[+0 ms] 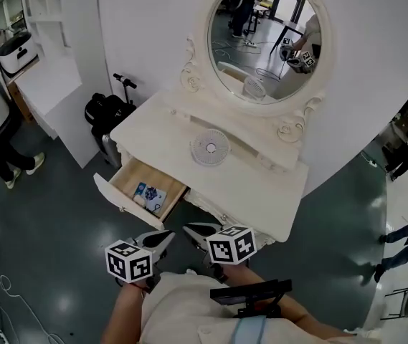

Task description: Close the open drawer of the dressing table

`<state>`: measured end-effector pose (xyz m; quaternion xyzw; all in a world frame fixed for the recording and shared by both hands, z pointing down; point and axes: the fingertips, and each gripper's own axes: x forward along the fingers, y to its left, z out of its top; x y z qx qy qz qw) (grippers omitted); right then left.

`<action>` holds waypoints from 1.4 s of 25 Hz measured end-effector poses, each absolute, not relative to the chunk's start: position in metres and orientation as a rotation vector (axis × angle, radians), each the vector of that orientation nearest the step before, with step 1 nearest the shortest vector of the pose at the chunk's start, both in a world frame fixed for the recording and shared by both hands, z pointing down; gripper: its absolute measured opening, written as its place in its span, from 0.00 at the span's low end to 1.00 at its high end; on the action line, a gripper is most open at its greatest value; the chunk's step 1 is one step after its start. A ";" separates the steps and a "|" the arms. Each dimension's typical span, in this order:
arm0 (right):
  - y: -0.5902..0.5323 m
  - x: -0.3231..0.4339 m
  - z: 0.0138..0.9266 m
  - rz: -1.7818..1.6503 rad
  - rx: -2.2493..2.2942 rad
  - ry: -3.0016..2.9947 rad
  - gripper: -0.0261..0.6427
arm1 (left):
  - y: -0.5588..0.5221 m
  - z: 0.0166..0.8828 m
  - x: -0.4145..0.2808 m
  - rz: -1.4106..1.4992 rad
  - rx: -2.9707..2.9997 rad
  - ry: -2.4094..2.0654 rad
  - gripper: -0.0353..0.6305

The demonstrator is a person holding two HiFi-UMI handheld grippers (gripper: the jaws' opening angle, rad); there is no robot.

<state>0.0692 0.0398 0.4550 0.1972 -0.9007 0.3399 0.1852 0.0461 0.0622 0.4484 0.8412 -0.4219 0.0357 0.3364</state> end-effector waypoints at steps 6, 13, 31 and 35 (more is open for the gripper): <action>0.032 0.062 0.456 0.969 0.528 -2.541 0.06 | 0.056 0.453 0.039 0.064 2.173 -1.114 0.07; 0.016 0.042 0.452 0.973 0.540 -2.544 0.06 | 0.041 0.451 0.008 0.059 2.170 -1.143 0.07; -0.007 -0.012 0.459 0.988 0.535 -2.536 0.07 | 0.021 0.477 -0.073 0.141 2.144 -1.246 0.23; -0.011 -0.018 0.461 0.990 0.537 -2.529 0.07 | 0.016 0.481 -0.083 0.146 2.142 -1.257 0.26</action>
